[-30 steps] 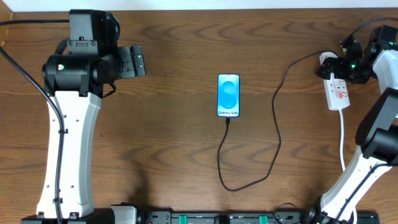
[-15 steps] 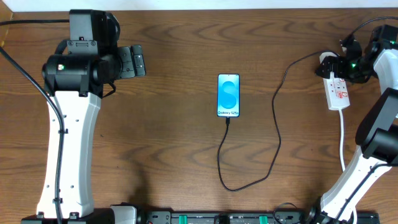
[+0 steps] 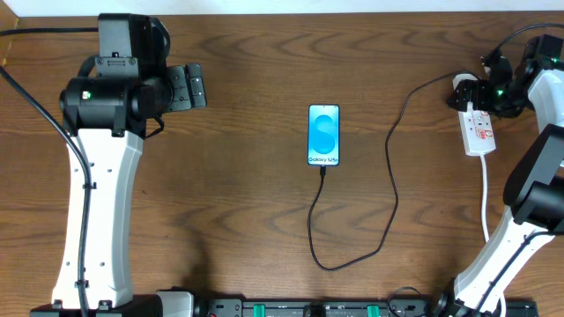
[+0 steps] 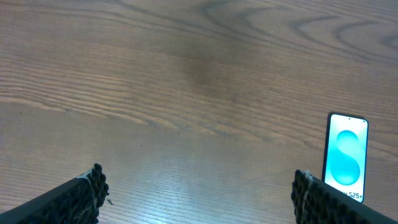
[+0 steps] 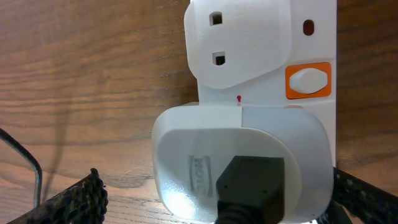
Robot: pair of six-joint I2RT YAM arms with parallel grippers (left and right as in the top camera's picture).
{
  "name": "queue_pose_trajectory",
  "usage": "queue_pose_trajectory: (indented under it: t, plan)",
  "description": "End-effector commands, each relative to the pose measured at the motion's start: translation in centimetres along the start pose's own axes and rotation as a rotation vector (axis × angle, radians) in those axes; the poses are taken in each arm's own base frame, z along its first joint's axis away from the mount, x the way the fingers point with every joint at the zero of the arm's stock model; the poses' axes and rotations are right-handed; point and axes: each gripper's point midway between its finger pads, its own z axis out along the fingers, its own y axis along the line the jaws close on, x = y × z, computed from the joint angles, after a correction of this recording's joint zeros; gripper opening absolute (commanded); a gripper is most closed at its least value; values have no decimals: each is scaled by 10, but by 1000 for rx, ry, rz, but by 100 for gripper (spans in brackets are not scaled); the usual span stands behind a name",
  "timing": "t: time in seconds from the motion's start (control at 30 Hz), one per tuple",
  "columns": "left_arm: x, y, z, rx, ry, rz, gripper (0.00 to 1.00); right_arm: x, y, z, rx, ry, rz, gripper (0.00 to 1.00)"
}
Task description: Plug charger to phone and switch on socket
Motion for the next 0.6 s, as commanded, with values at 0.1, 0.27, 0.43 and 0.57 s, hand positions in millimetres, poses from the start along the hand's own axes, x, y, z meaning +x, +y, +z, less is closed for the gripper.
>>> queue_pose_trajectory:
  t: [0.1, 0.27, 0.43, 0.57]
  plan:
    - [-1, 4, -1, -18, -3, 3, 96, 33, 14, 39, -63, 120, 46, 99]
    - [-1, 4, -1, -18, -3, 3, 96, 24, 13, 33, -51, 104, 38, 99]
    - [-1, 4, -1, -18, -3, 3, 96, 20, 13, 28, -45, 101, 40, 99]
    - [-1, 4, -1, -18, -3, 3, 96, 21, 5, 28, 5, 111, 79, 99]
